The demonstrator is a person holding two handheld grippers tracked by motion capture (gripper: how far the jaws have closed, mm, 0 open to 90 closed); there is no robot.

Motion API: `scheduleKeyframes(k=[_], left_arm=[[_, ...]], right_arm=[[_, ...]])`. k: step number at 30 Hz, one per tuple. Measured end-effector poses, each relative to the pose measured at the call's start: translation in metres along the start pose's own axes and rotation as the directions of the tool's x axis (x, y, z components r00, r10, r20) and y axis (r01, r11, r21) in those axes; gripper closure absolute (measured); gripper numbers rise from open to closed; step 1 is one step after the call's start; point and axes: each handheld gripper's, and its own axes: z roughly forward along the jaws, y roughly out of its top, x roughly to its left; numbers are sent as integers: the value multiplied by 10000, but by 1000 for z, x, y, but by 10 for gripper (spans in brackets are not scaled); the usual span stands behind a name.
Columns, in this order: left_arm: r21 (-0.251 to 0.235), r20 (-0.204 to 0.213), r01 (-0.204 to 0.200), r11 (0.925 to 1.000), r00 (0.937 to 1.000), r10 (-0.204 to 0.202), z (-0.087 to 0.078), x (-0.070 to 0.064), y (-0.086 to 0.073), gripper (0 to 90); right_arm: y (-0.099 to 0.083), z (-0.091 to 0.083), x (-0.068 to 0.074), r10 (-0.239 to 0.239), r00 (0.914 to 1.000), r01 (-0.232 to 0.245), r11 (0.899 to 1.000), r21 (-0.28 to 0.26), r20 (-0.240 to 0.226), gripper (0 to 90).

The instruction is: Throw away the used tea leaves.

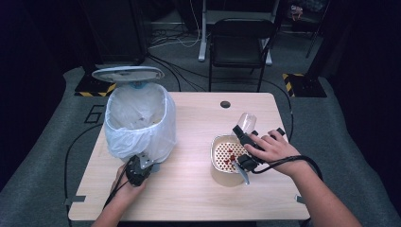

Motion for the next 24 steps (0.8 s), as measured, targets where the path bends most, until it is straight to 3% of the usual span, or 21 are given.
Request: scheduleKeyframes(k=[9,13,16,18,19,21,22,23,24], left_arm=[[-1,-1,0,10000,10000,0,0,0,0,900],[2,0,6,10000,10000,-6,0,0,0,900],[6,2,8,10000,10000,-8,0,0,0,900],[1,-2,2,10000,10000,-2,0,0,0,900],[2,-2,4,10000,10000,-4,0,0,0,900],[3,3,7,10000,10000,-7,0,0,0,900],[1,6,8,10000,10000,-8,0,0,0,900],[2,6,4,10000,10000,-4,0,0,0,900],[10,20,3,10000,10000,-3,0,0,0,900]], right_arm=[[-2,-1,-2,116,9999,-116,9999,-105,-21,396],[-1,-1,-1,-142,9999,142,9999,-34,28,395],[-3,-2,-4,184,9998,-184,9997,-171,-13,394],[-7,-2,-10,737,9971,-745,9965,-379,-205,393],[-8,-2,-11,1280,9912,-1296,9905,-469,-350,393],[-13,-1,-16,1602,9856,-1636,9845,-635,-542,393],[-15,-2,-16,2162,9734,-2213,9729,-669,-766,393],[-16,-1,-15,3119,9470,-3178,9445,-833,-775,393],[-17,-1,-16,3270,9402,-3349,9386,-831,-957,393]])
